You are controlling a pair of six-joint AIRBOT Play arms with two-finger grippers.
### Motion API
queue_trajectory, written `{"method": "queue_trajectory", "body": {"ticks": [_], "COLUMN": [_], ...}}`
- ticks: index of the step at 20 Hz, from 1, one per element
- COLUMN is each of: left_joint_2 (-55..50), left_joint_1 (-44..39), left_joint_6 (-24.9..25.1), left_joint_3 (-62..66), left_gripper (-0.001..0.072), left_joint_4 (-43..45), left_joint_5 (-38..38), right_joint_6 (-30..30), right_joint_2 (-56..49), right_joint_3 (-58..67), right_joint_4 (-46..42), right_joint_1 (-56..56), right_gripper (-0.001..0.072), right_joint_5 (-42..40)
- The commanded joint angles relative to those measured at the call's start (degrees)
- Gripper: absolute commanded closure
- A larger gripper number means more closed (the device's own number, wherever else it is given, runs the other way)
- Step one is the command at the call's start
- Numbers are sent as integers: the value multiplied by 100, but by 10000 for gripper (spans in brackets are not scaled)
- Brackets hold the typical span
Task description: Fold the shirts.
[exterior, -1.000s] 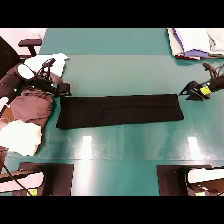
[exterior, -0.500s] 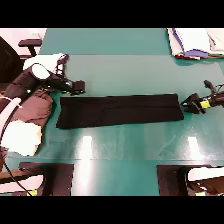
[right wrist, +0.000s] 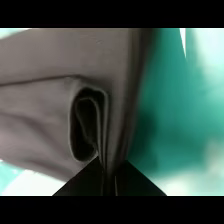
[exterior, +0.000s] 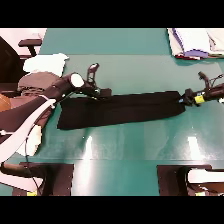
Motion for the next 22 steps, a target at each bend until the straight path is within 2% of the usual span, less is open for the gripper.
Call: {"method": "queue_trajectory", "body": {"ticks": [1, 5, 8, 15, 18, 22], "left_joint_2": [-566, -1067, -1366, -1412, -1126, 111], "left_joint_1": [-369, -695, -852, -883, -468, 675], "left_joint_6": [-13, -15, -13, -11, -28, -31], "left_joint_3": [584, 1158, 1482, 1499, 1506, 1504], "left_gripper": [681, 682, 681, 681, 682, 682], "left_joint_4": [-70, -94, -166, -140, 256, 1419], "left_joint_5": [-66, -118, -330, -136, -658, -1438], "right_joint_6": [131, 365, 586, 798, 793, 778], "right_joint_2": [776, 1215, 1191, 839, 619, 238], "right_joint_3": [527, 1473, 2083, 2706, 2898, 3102], "right_joint_4": [601, 1235, 1213, 1281, 1692, 2039], "right_joint_1": [203, 927, 1626, 2898, 3285, 4085], "right_gripper": [697, 696, 696, 697, 697, 696], "right_joint_5": [402, 417, 404, 323, 203, -271]}}
